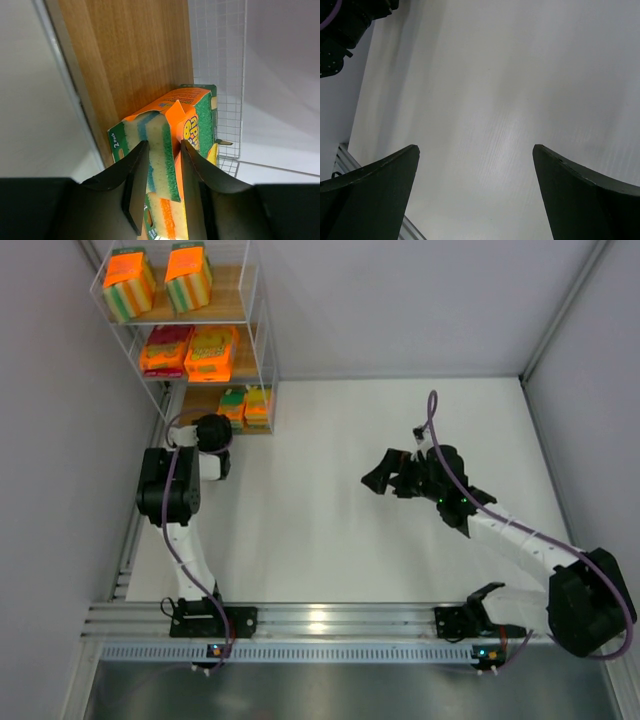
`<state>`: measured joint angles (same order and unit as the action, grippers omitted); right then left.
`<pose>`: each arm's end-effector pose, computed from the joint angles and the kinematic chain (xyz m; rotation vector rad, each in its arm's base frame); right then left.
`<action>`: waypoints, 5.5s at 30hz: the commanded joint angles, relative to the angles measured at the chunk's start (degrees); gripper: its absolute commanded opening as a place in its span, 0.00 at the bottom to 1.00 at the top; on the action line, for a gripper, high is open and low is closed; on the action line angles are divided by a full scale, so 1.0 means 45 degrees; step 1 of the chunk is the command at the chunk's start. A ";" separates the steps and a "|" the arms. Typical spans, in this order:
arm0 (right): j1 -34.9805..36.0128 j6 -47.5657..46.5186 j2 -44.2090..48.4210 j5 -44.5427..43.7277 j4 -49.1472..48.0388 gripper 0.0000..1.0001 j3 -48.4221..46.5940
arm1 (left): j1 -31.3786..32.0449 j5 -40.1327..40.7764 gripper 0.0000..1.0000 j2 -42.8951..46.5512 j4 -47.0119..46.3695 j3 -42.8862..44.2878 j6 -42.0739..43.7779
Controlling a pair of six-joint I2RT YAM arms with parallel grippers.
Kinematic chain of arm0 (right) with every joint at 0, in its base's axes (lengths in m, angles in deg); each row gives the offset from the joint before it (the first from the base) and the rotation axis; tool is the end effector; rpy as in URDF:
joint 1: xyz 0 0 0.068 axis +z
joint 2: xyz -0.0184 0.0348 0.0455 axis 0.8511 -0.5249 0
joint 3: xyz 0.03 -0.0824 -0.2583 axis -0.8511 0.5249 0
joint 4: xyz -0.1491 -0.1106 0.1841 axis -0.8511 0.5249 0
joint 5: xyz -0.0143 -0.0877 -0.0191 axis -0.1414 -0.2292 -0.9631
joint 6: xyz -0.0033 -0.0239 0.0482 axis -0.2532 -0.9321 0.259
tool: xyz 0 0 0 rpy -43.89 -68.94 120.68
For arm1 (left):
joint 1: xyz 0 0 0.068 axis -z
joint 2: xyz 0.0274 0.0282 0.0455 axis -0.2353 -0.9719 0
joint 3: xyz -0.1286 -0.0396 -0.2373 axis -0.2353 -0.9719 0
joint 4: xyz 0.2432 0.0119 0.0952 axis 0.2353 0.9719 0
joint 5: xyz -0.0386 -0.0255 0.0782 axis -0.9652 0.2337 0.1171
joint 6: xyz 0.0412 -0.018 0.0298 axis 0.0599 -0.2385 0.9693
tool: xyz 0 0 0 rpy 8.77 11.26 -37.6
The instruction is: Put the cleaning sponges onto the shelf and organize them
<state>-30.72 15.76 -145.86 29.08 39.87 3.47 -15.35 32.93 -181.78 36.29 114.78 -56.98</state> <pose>0.2273 0.1282 0.2418 -0.0181 2.1166 0.9104 0.4222 0.0252 0.1325 -1.4568 1.2852 -0.5951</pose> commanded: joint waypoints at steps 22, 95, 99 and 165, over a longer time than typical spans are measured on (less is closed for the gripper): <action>-0.0395 -0.1021 -0.0106 0.0292 0.0930 0.99 -0.2367 | -0.0512 -0.1122 0.63 0.6202 -0.0161 -0.3973 0.3012; -0.0395 -0.0708 -0.0491 -0.0490 -0.0263 1.00 -0.0374 | -0.1684 -0.5187 0.36 -0.3064 -0.0824 0.4303 0.2162; -0.0395 -0.0708 -0.0707 -0.0412 -0.0437 0.99 -0.0374 | -0.1704 -0.5949 0.36 -0.3495 -0.0863 0.4890 0.2709; -0.0395 -0.2488 1.1167 -0.4728 0.3314 1.00 0.1966 | 0.0796 -0.7650 0.98 1.9922 1.5172 -0.3093 1.4469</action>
<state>-31.79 0.64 -96.90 9.04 57.84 9.87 -13.14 -4.86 -93.20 103.25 103.66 6.88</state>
